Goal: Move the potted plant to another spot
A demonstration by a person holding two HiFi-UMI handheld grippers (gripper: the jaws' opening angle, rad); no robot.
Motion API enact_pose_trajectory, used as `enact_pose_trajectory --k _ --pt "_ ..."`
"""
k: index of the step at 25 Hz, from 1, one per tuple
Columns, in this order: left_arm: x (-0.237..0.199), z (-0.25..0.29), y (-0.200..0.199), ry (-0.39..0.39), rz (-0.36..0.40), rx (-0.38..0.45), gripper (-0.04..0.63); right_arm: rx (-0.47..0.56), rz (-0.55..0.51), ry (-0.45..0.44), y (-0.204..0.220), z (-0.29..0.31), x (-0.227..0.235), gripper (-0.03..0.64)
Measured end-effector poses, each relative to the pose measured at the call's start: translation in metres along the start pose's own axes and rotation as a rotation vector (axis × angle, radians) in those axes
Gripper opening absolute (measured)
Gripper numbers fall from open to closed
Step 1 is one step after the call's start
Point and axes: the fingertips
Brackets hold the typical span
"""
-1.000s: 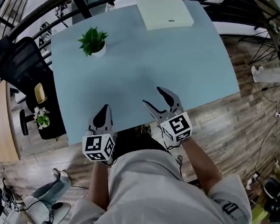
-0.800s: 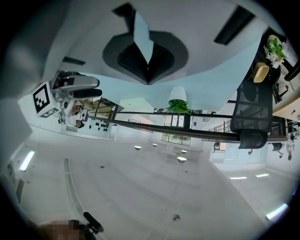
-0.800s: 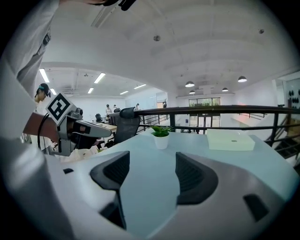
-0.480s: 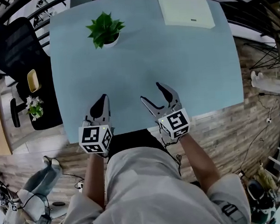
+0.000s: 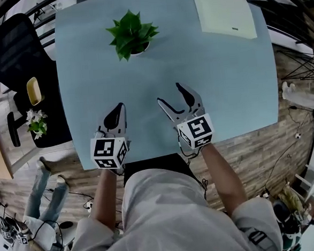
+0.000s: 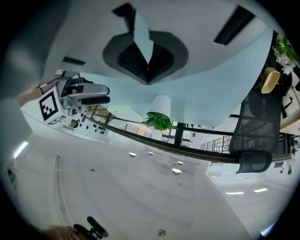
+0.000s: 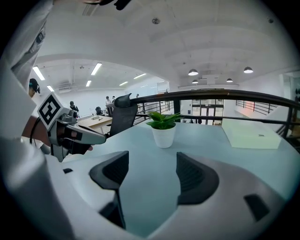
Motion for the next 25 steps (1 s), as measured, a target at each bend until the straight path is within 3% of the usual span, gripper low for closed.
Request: enact_pose_trajectory --k 5,18,25 --pt "-0.020 0.021 0.010 0.025 -0.004 -0.005 0.012 0.025 0.004 0.034 -0.001 0.038 0.006 0.322" --pt "-0.071 0.072 -0.008 0.041 0.002 -0.018 0.012 0.007 -0.024 0.040 -0.007 0.126 0.022 0.334" --pt "-0.089 0.090 -0.009 0.043 -0.008 -0.013 0.012 0.016 -0.022 0.052 -0.011 0.158 0.026 0.377"
Point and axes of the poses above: the fingertips, and each gripper's own axes: z forward along the fingers, x to its right, y out of its underside, and after that the axes turned 5 degrees about x, right-handed
